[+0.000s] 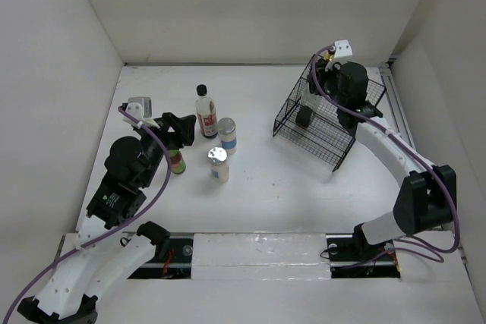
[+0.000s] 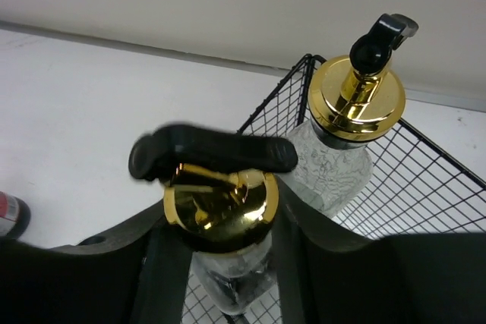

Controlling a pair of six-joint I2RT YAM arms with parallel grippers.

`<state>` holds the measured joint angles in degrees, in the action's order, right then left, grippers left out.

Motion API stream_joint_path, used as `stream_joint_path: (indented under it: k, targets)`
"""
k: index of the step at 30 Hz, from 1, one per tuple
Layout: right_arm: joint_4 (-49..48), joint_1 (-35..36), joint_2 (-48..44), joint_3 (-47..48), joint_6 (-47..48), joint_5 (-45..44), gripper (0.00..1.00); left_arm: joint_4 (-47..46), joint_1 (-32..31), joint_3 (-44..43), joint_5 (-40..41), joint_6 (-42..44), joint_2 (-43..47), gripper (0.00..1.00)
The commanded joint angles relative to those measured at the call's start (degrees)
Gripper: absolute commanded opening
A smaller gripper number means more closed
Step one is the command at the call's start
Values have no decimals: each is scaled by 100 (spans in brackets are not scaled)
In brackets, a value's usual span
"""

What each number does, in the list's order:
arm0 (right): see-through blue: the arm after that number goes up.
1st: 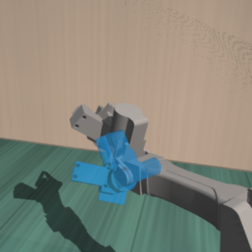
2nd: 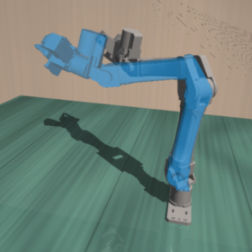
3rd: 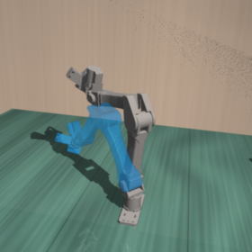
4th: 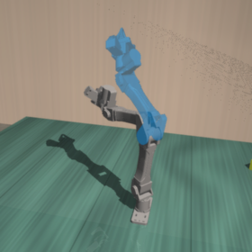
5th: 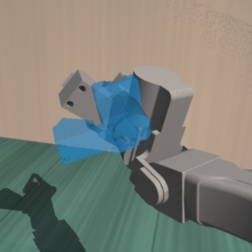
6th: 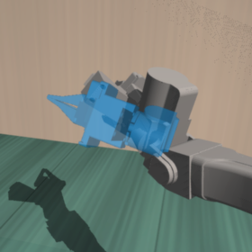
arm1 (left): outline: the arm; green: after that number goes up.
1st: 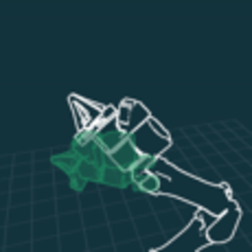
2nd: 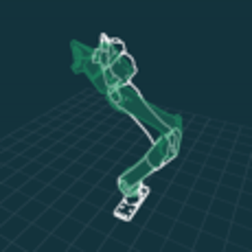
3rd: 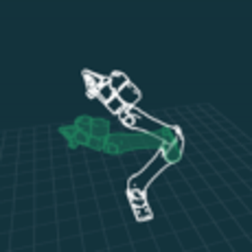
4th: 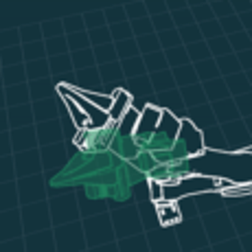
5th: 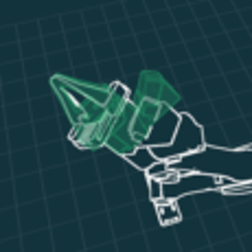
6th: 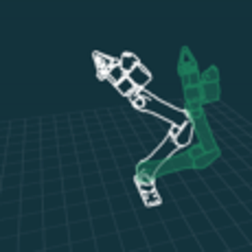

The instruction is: Organize the condiment bottles

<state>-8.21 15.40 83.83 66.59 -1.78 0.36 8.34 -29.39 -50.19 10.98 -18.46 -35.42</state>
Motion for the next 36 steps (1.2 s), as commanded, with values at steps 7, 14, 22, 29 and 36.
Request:
stream_joint_path:
  k: [7,14,22,29,36]
  targets:
    - [-358,148,-341,626,-279,78,71,-289,12,18,-52,62,53,65]
    - [-76,148,-535,1294,-51,78,77,-289,12,18,-52,62,53,68]
    - [170,323,-640,1480,11,245,79,-289,12,18,-52,62,53,68]
    - [364,560,-412,1734,117,701,50,-289,12,18,0,62,105,68]
    - [416,1439,414,1919,169,1230,17,-123,12,-96,641,-114,105,68]
